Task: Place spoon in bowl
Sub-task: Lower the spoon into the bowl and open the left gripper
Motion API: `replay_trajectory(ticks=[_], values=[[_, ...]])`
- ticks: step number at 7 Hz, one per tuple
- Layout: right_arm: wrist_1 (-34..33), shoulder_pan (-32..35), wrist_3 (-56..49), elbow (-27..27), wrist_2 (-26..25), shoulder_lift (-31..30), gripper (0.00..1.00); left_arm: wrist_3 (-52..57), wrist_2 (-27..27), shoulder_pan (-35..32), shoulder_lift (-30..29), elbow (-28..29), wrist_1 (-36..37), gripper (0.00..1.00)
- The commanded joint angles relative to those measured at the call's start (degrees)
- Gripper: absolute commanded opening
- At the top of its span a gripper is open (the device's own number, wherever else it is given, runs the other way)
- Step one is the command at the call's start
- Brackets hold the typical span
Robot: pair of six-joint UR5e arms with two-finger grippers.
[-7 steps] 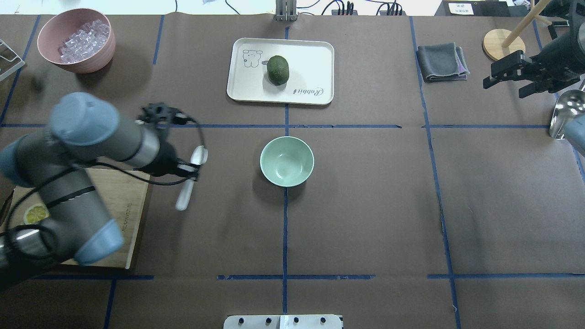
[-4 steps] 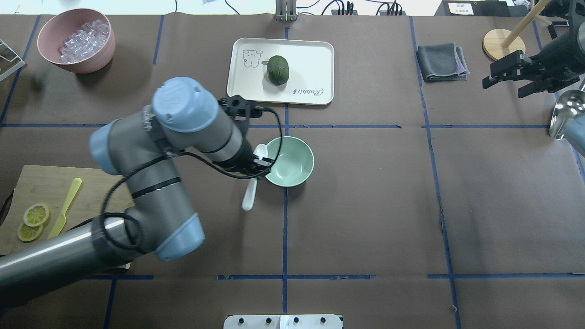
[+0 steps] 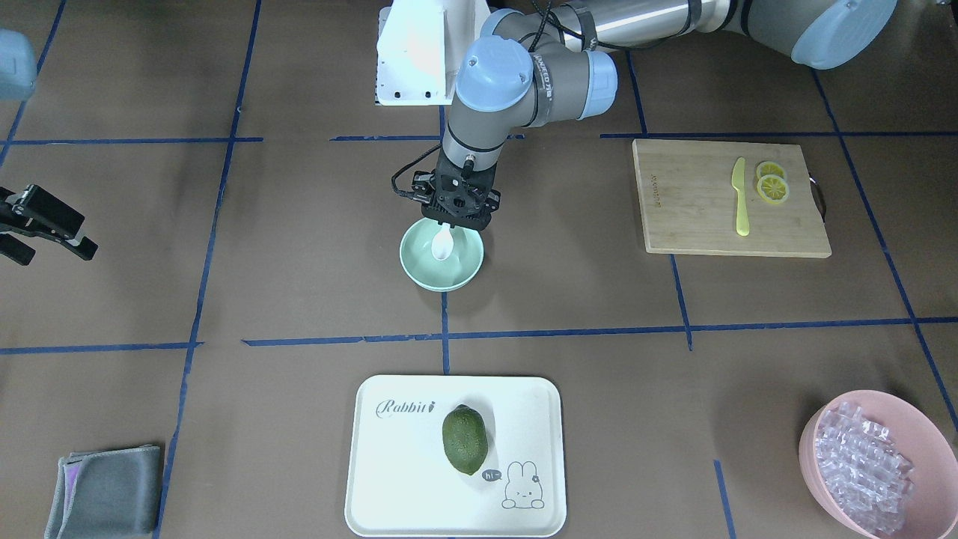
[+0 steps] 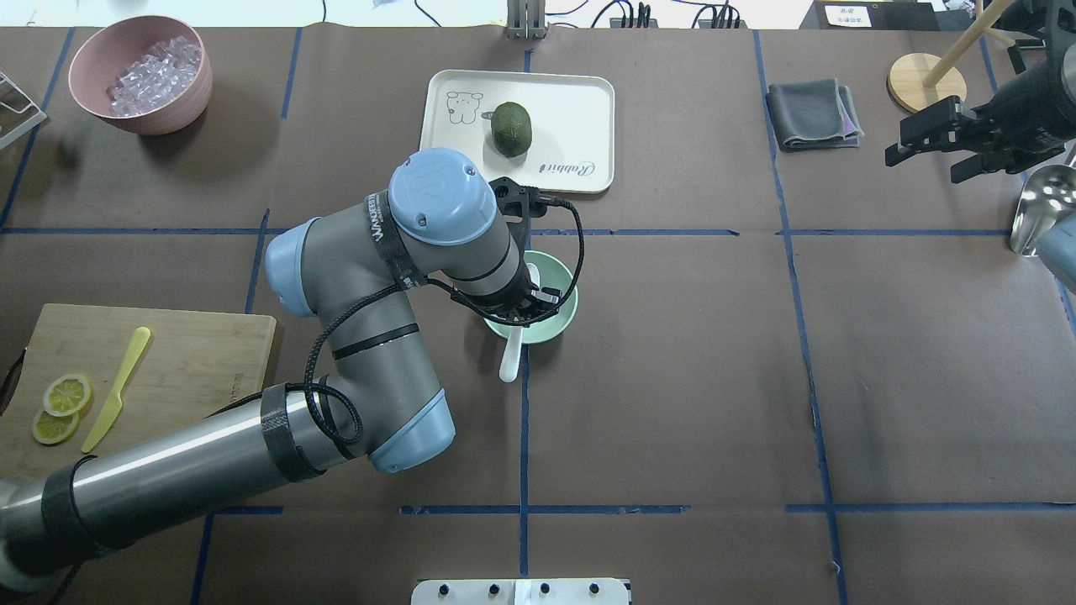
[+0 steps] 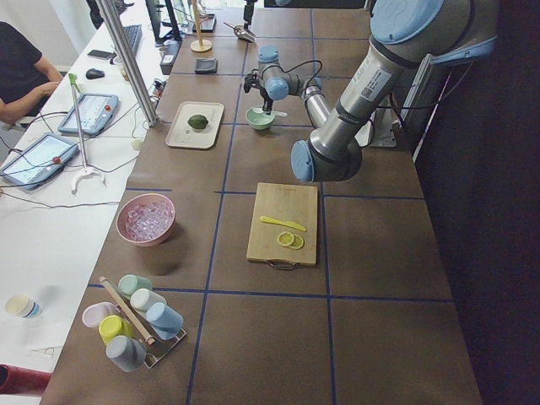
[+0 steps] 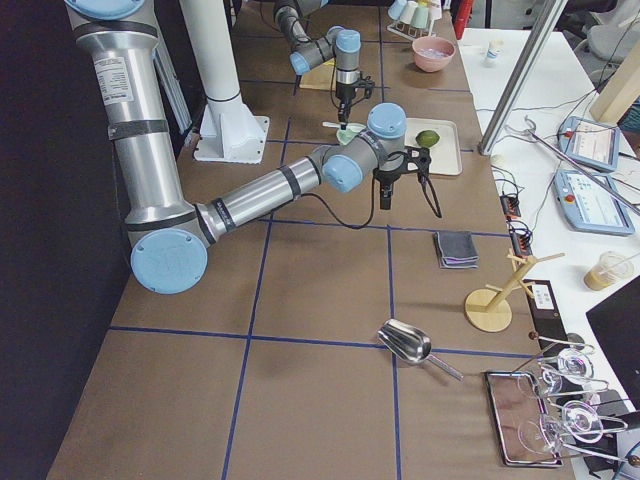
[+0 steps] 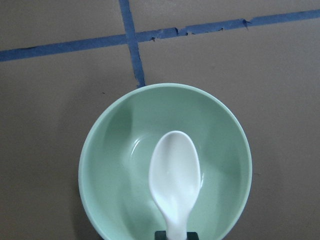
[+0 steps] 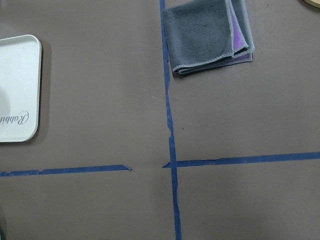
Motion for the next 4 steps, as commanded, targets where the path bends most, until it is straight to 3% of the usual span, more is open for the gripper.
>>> replay_trajectory(ticks=[1,3,4], values=[[-0.1,-0.8,0.1,0.0,0.0,-0.1,0.99,0.1,0.8,0.0,-0.4,1.5,-0.4,0.32],[-0.2,-1.3,0.1,0.0,0.0,-0.3,0.99,0.0,1.6,-0.1,-0.7,1.4,-0.3,0.88],[-0.2,-1.5,0.1,0.0,-0.1,-0.8,0.99,-0.4,1.5,-0.4,-0.7,1.2,-0.1,0.89]])
